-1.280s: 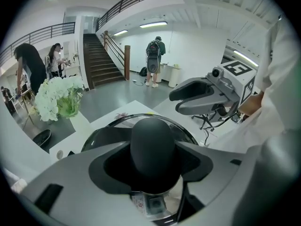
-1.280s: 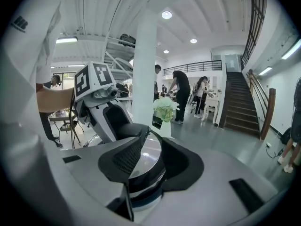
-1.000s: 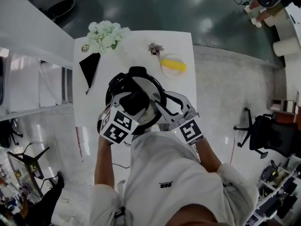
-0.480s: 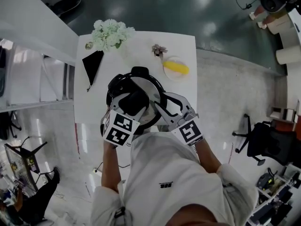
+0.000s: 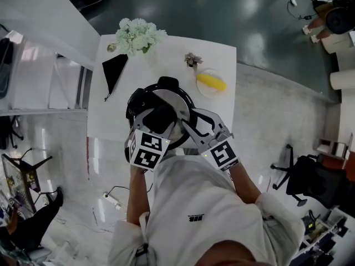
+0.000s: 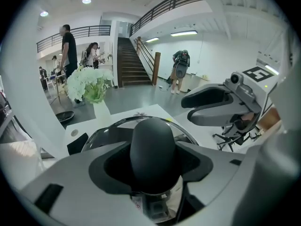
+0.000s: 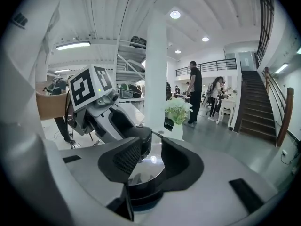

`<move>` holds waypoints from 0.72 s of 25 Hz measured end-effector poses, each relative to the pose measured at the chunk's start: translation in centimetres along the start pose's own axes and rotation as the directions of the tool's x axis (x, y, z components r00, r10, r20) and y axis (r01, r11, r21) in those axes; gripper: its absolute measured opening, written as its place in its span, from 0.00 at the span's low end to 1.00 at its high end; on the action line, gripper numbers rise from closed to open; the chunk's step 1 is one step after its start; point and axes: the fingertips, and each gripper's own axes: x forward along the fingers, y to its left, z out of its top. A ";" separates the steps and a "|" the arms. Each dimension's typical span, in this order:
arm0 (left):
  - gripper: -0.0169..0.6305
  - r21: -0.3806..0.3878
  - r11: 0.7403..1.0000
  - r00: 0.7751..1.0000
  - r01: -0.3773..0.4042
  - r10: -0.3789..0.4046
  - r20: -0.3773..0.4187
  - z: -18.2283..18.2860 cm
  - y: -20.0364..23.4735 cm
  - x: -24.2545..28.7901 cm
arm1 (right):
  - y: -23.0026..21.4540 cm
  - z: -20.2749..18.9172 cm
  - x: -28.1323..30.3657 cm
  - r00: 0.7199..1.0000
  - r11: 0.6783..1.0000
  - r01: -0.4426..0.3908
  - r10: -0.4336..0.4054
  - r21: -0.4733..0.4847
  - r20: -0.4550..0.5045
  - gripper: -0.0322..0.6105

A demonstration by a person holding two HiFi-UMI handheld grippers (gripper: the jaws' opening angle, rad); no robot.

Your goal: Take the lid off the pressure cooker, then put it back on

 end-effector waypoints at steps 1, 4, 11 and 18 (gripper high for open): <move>0.47 -0.001 1.000 1.000 -0.002 0.002 0.003 0.0 0.0 0.0 | 0.0 -0.1 0.0 1.000 1.000 -0.005 0.005 -0.002 -0.001 0.26; 0.47 -0.011 1.000 1.000 -0.013 0.013 0.012 0.0 0.1 0.2 | 0.0 -0.4 0.1 1.000 1.000 -0.022 0.022 -0.011 -0.004 0.26; 0.47 -0.064 0.996 0.997 -0.066 0.069 0.038 0.0 0.3 0.1 | -0.2 -0.9 0.1 0.999 0.999 -0.048 0.048 -0.022 -0.005 0.26; 0.47 -0.147 0.979 0.987 -0.142 0.152 0.057 0.0 0.7 0.2 | -0.3 -1.3 0.4 0.998 0.997 -0.067 0.067 -0.027 -0.002 0.26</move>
